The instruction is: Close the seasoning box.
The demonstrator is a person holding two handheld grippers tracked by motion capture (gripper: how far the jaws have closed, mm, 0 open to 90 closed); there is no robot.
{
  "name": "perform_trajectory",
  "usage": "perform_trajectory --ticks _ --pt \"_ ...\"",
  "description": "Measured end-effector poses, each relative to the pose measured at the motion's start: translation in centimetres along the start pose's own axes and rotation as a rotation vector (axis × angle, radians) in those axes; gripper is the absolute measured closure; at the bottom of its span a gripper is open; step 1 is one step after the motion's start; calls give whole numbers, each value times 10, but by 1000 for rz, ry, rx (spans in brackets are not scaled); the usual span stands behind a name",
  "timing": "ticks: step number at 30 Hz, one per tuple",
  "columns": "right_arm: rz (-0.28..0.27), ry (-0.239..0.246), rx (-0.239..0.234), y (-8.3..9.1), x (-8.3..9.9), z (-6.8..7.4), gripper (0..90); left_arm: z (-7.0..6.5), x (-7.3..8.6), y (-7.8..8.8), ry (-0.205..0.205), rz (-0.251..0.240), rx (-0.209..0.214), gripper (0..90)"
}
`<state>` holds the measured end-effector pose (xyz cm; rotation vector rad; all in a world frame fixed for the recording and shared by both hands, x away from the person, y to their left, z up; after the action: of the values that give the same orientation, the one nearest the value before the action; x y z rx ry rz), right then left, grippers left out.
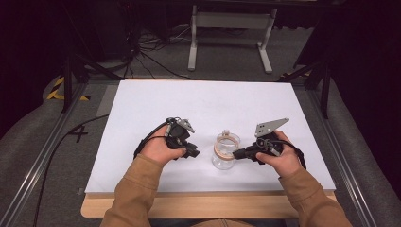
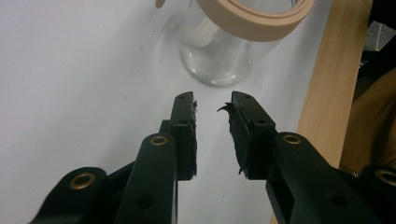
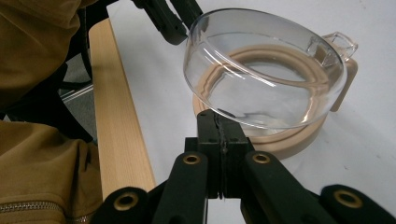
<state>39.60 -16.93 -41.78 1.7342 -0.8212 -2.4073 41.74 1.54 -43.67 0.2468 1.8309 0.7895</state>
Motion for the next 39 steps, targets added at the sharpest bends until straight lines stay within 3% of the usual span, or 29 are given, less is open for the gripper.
perform_trajectory --ticks 9,28,35,38,39 --pt "40 -25 -9 0 5 1 900 7 4 0 26 13 -36 656" --pt "100 -35 -17 -2 13 5 900 7 7 -1 37 21 -28 630" --pt "78 -27 -8 4 8 5 900 9 4 1 32 3 -40 613" --pt "37 -8 13 9 2 3 880 12 1 4 35 -23 -62 596" --pt "16 -4 26 11 -1 2 849 13 1 6 36 -11 -69 596"
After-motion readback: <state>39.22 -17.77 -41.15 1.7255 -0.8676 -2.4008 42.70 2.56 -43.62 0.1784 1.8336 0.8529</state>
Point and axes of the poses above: each handheld gripper's, and its own axes: y roughly backward along the jaws, x roughly out of its underside, z roughly to its left, the point moved 9 cm from there along -y, roughly forward along the jaws, and after that the axes turned 13 degrees about -z, right-handed, at the moved point
